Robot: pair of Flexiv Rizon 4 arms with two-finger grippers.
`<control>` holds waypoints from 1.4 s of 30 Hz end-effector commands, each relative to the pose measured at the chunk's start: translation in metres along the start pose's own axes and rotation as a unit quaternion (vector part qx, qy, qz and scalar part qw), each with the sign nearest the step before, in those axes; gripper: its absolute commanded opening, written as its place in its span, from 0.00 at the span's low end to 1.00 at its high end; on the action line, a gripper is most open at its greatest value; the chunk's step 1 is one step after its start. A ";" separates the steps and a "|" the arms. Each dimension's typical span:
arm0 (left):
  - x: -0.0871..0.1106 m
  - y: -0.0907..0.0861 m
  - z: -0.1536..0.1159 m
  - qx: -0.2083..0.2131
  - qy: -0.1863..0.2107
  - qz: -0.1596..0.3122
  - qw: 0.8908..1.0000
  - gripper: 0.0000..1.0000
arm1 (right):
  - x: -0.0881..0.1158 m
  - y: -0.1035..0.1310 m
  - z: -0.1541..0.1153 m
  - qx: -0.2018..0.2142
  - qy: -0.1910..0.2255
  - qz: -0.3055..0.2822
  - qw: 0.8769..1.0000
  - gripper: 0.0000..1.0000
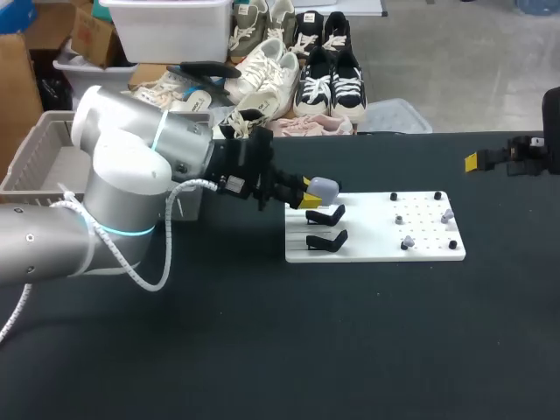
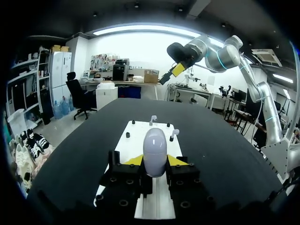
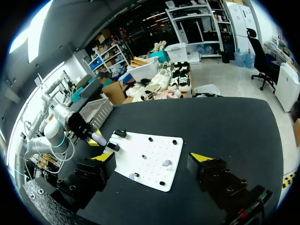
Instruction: Pick up each earbud case from the left stands, insert the matching earbuds, close the lid, and place the case in the box.
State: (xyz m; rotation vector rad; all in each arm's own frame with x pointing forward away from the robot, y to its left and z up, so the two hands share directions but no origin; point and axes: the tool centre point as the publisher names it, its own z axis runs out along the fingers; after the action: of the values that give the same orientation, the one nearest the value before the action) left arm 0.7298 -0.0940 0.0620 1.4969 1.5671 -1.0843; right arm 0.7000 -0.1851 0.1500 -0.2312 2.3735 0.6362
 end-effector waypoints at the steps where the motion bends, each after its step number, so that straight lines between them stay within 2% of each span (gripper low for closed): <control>1: -0.011 -0.019 -0.012 -0.024 -0.028 0.014 0.999 0.00 | 0.000 0.000 0.000 0.000 0.000 0.000 1.000 1.00; 8: -0.040 -0.029 -0.022 -0.028 -0.084 0.015 0.996 0.00 | 0.000 0.000 0.000 0.000 0.000 0.000 1.000 1.00; 14: -0.054 -0.043 -0.030 -0.018 -0.111 0.035 0.993 0.00 | 0.000 0.000 0.000 0.000 0.000 0.000 1.000 1.00; 25: -0.064 -0.063 -0.034 -0.013 -0.142 0.066 0.988 0.00 | 0.000 0.000 0.000 0.000 0.000 0.000 1.000 1.00; 42: -0.066 -0.064 -0.036 -0.013 -0.143 0.064 0.988 0.00 | 0.000 0.000 0.000 0.000 0.000 0.000 1.000 1.00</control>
State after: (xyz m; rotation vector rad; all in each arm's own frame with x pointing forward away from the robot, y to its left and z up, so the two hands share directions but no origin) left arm 0.6758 -0.0863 0.1434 1.3436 1.2645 -1.1495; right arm 0.7000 -0.1851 0.1500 -0.2312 2.3735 0.6362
